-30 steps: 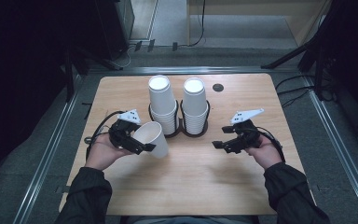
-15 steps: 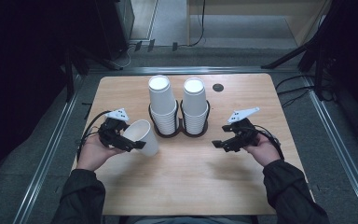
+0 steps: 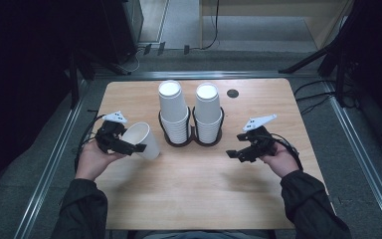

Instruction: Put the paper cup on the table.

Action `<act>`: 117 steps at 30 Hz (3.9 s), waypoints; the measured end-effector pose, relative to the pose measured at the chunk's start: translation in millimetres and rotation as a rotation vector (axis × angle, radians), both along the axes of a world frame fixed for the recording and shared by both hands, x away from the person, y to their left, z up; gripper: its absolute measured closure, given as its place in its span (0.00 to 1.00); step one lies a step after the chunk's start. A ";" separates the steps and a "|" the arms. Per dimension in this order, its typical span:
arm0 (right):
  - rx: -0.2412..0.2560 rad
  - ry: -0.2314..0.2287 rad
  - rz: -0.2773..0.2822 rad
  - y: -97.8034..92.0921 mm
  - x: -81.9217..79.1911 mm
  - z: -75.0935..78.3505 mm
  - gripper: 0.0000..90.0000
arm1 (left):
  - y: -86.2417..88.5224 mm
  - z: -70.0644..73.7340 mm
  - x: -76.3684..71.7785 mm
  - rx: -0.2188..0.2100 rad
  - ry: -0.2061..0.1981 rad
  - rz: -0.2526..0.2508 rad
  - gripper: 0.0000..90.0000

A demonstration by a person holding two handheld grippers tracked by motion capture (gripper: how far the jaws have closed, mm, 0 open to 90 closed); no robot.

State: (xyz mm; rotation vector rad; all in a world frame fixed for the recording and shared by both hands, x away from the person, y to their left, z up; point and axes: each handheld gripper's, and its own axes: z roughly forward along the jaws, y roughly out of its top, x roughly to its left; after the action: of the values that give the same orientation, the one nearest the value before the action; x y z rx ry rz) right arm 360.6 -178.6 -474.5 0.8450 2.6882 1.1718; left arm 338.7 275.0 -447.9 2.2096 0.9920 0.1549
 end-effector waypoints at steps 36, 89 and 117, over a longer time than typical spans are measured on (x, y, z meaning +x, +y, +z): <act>-0.004 0.033 0.001 -15.1 -26.4 -11.9 0.24 | 50.7 0.2 58.7 0.121 -0.009 0.192 0.17; -0.014 0.034 0.008 -17.9 -27.8 -9.2 0.24 | 61.4 -9.6 61.8 0.083 0.017 0.203 0.00; -0.013 0.025 0.012 -16.9 -26.1 -8.5 0.24 | 60.5 48.9 39.5 -0.015 -0.053 0.201 0.00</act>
State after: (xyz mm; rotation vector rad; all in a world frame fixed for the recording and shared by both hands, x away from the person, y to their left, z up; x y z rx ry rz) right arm 334.5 -195.5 -482.9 0.8478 2.7220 1.1521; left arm 378.2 335.5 -399.0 2.0787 1.1812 0.2948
